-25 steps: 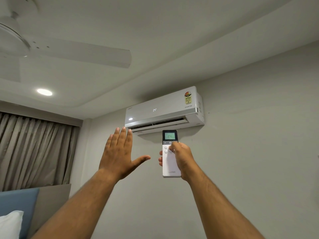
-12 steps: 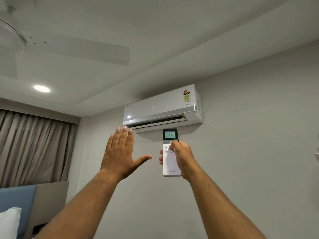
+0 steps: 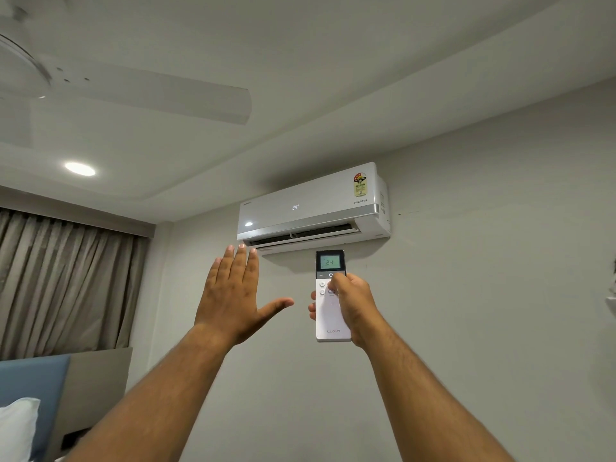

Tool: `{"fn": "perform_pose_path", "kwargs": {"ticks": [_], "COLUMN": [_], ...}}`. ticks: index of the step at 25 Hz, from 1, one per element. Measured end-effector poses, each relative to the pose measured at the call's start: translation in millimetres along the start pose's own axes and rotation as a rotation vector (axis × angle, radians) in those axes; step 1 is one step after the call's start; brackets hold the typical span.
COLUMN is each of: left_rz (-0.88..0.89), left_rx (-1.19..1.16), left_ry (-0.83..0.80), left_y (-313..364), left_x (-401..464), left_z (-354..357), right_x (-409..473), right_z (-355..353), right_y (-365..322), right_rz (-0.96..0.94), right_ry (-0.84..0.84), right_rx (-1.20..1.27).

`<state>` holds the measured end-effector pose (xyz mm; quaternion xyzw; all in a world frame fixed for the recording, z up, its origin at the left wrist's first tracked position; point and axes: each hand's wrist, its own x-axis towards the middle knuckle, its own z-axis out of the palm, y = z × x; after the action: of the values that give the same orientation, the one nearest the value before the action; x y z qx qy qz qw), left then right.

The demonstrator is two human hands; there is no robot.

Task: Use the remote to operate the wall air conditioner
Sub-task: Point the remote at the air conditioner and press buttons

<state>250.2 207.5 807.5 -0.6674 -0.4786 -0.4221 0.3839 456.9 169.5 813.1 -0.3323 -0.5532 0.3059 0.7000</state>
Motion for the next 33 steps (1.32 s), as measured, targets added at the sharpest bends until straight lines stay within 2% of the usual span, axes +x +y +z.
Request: {"fn": "perform_pose_path", "kwargs": {"ticks": [33], "left_rz": [-0.032], "left_rx": [0.034], "left_ry": [-0.050], "left_y": [-10.5], "left_x": [-8.2], "left_z": [1.8], "right_x": [4.1], "right_z": [5.1], "right_y": [13.8], "right_rz": [0.017], "right_ry": [-0.012], "right_rx": [-0.001]}}
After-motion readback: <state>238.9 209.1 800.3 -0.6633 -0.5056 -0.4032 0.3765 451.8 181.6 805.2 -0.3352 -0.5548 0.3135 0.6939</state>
